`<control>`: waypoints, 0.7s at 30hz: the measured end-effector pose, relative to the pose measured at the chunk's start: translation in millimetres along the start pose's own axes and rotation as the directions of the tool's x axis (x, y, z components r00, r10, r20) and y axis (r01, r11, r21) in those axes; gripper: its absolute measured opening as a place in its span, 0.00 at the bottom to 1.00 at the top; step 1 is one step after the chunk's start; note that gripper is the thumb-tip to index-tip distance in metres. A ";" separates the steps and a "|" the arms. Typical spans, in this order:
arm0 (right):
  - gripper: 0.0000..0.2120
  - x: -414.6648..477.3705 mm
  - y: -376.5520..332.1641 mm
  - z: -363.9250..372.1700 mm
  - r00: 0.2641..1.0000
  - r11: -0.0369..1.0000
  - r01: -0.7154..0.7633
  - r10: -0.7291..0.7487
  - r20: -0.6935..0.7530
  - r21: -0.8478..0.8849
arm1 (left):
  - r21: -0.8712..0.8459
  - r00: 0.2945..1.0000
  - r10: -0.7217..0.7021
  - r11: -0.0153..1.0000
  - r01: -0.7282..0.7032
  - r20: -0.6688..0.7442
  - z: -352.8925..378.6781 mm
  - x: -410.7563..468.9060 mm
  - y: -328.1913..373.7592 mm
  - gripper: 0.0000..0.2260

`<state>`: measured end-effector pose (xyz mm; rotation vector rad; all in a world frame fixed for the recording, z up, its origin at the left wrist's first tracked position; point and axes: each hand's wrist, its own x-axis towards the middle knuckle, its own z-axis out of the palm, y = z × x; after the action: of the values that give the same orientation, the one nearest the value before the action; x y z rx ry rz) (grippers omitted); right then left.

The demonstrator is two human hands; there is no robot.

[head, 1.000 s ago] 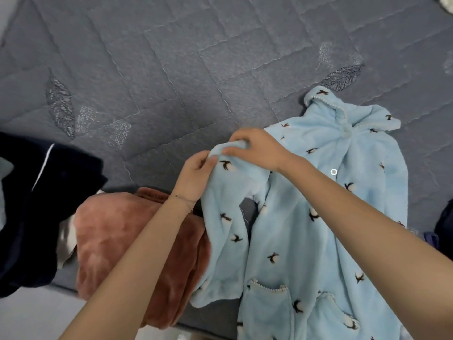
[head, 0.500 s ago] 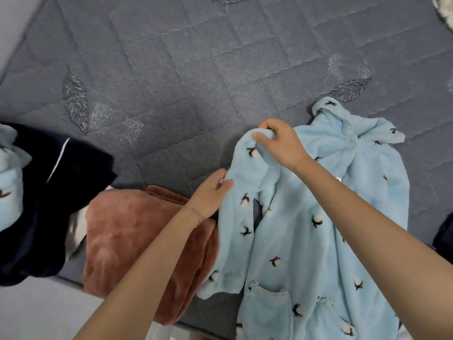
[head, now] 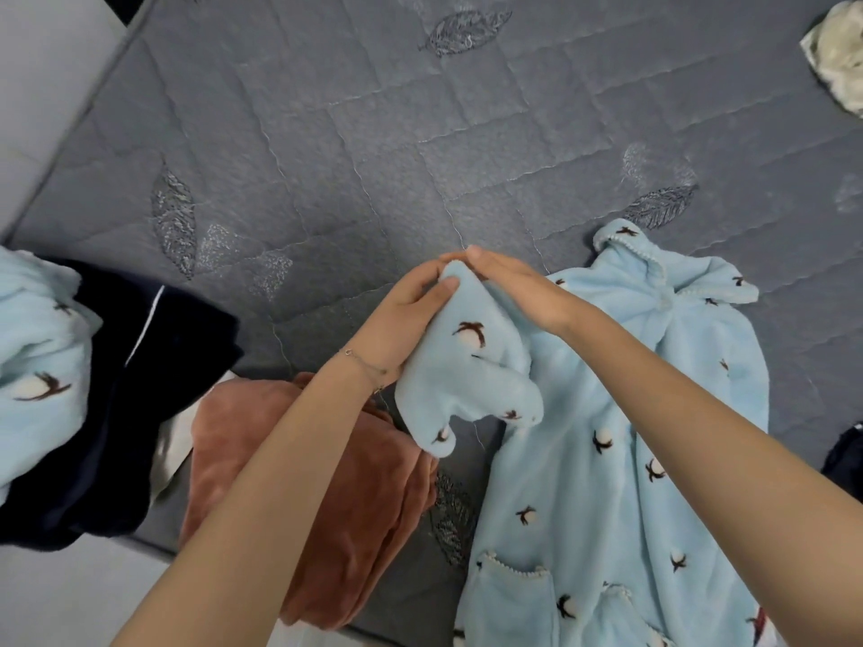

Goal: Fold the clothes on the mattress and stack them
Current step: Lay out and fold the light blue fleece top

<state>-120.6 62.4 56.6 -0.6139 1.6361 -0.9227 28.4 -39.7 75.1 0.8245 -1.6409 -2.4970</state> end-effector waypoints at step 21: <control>0.15 22.6 -17.8 53.8 0.910 0.993 0.062 -0.096 -0.403 -0.097 | 0.778 0.982 -0.118 0.599 0.189 -0.148 -117.5 -35.1 39.5 0.15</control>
<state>-75.9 20.9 53.7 -0.5715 2.0424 -1.1008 101.7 -144.9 88.5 1.1281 -2.7872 -1.6593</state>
